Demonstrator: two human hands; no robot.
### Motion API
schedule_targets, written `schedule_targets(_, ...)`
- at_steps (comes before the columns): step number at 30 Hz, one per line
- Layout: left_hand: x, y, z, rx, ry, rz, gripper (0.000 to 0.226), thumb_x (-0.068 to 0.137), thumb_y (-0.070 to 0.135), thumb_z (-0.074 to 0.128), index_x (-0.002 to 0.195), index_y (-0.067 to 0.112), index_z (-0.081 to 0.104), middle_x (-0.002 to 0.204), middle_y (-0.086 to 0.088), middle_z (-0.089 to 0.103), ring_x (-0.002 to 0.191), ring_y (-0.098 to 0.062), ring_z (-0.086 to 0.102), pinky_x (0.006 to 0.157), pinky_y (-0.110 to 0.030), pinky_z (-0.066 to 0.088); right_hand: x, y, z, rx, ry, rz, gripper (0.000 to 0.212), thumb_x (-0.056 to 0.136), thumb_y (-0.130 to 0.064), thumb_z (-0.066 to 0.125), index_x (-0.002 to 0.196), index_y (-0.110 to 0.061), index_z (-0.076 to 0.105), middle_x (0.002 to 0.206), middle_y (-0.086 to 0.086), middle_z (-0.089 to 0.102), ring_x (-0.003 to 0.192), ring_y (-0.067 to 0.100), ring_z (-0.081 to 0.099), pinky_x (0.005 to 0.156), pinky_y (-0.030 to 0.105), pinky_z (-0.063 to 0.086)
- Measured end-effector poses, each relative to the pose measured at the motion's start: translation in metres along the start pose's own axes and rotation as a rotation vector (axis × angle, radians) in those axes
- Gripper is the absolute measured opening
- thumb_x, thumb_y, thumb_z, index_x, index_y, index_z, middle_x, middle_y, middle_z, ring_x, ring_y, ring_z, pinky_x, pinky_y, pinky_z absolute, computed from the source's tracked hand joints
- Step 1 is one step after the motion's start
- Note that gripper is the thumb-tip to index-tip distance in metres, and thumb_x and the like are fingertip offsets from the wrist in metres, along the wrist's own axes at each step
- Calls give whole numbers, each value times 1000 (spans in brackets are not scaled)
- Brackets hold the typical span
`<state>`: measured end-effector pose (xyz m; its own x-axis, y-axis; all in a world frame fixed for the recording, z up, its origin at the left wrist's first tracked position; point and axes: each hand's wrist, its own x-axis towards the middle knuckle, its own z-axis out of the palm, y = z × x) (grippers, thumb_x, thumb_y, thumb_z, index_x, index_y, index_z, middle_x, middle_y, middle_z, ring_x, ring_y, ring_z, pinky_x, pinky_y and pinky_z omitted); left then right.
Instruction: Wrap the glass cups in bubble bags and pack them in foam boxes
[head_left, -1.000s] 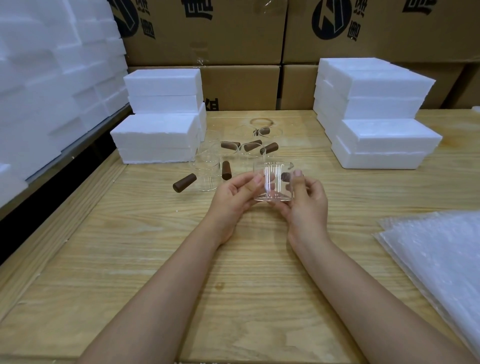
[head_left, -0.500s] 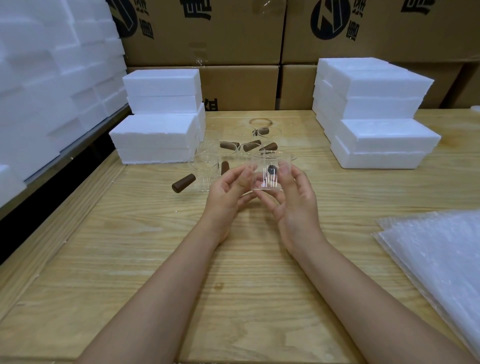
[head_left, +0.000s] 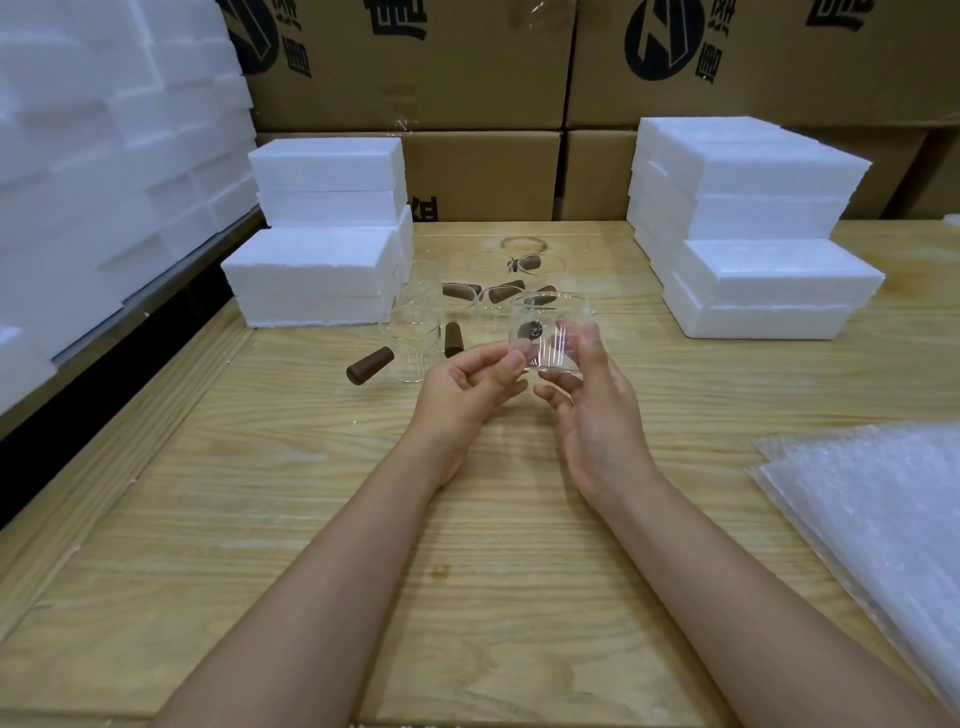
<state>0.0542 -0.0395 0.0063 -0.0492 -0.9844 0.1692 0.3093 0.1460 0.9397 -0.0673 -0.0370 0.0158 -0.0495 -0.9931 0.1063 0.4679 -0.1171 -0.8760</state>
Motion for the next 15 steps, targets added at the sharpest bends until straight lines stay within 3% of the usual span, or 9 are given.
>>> schedule_targets(3,1,-1,0,-38,-9,-10,39,68,22,69,104,9,66,97,-2,75,97,-13,69,82,-24,56,1,0,-2,-18,63,-26,33,89,-40,55,116,-22,60,101,-9,60,86,6,59,76,22,49)
schedule_targets(7,1,-1,1,-35,-4,-3,42,69,12,70,110,9,64,104,-2,73,97,-12,69,81,-22,56,-2,3,-1,-70,40,-81,56,66,-50,76,111,-29,51,110,-9,56,90,-4,63,79,20,48)
schedule_targets(11,-1,-1,1,4,0,3,44,71,8,72,115,9,64,107,-1,73,98,-14,69,83,-26,57,-5,4,-1,-110,31,-118,62,60,-36,80,113,-29,50,115,-6,51,83,-17,59,69,9,48)
schedule_targets(13,-1,0,1,6,10,0,49,70,9,73,117,10,63,116,-2,69,99,-13,69,79,-26,58,-4,2,-1,-68,25,-104,63,61,-29,77,118,-21,52,114,0,53,81,-10,61,70,12,49)
schedule_targets(15,-1,0,2,22,19,8,53,66,14,74,117,11,63,119,-3,68,103,-14,68,85,-30,57,-4,1,-1,-33,24,-81,66,60,-28,76,121,-16,53,114,2,54,86,-1,63,81,20,51)
